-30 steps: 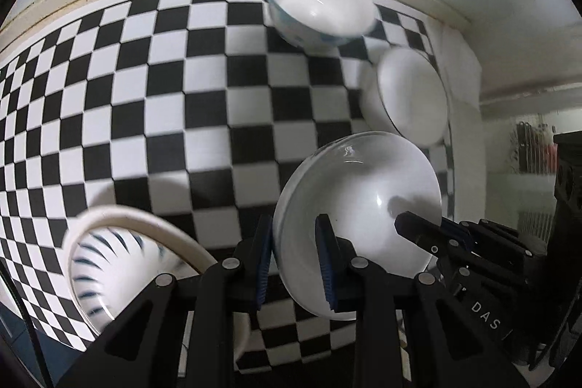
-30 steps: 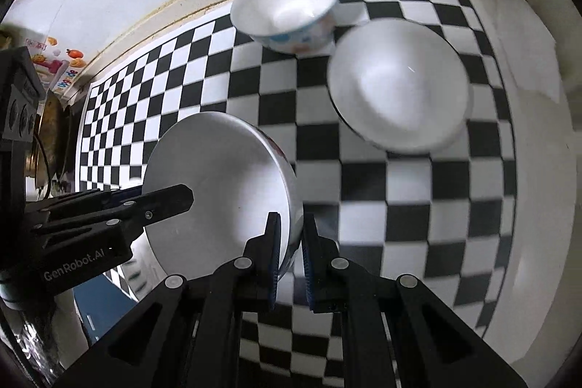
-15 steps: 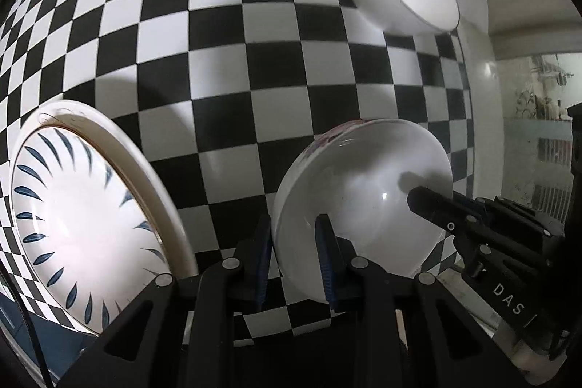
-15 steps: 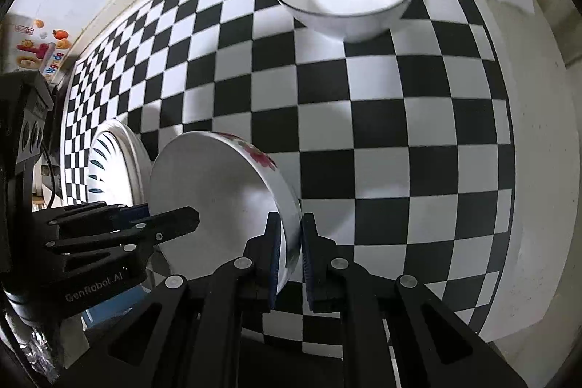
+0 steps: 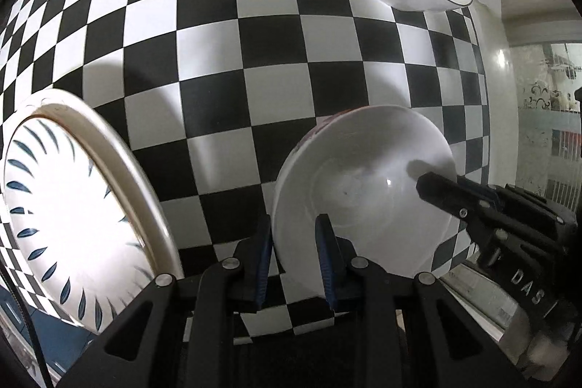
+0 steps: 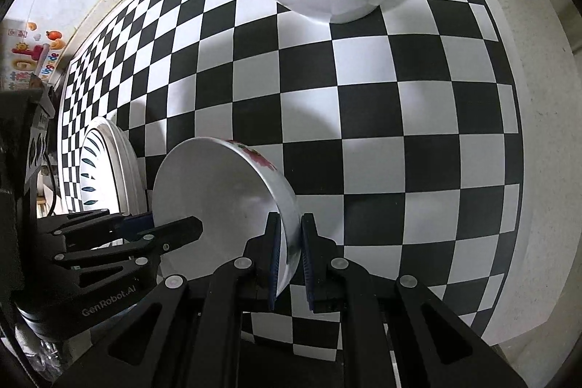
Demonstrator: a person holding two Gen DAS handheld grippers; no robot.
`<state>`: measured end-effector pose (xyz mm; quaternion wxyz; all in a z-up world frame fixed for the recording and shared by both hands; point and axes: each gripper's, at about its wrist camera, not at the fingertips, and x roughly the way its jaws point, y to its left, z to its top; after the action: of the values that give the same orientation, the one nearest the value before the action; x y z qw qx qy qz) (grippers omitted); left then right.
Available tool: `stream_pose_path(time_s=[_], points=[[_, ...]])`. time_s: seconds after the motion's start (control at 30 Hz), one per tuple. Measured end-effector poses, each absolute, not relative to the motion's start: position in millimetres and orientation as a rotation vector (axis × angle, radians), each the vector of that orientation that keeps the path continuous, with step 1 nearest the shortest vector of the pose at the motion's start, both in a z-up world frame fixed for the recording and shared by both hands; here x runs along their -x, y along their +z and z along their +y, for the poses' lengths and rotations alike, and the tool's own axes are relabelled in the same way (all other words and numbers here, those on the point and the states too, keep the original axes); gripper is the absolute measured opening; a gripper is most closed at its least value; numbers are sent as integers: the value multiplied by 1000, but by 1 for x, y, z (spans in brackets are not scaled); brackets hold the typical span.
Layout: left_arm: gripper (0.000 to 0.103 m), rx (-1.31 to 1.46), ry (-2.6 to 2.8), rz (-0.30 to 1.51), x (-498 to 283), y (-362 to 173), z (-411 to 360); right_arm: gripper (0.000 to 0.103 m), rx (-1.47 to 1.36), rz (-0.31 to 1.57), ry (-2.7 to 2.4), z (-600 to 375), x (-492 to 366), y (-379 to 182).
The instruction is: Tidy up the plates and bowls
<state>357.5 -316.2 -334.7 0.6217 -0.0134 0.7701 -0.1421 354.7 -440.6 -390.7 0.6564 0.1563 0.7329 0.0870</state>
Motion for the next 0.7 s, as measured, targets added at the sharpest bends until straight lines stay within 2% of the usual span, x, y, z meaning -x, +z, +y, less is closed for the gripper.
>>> stream_pose_path(time_s=[0.17,0.23,0.3,0.37,0.4,0.53,0.7], points=[[22,8,-318,1677,-363,-292,-316,13,-433,1639,201,-465,-360,-368],[22,20,-319,1619,-376,-272,-315,16,-464,1610,196,-479,-366,-353],[31,59,-338,1599,-393,-261,-315,36,-500,1571,186,-494,-374,-338],[32,94,-346,1575,-418,-255,-317,52,-543,1523,184,-508,-386,-325],[32,108,-348,1568,-430,-255,-320,55,-557,1496,178,-517,-396,-319],[32,141,-367,1580,-478,-267,-338,55,-525,1456,134,-536,-432,-315],[32,151,-389,1641,-514,-294,-359,55,-528,1474,93,-553,-474,-336]])
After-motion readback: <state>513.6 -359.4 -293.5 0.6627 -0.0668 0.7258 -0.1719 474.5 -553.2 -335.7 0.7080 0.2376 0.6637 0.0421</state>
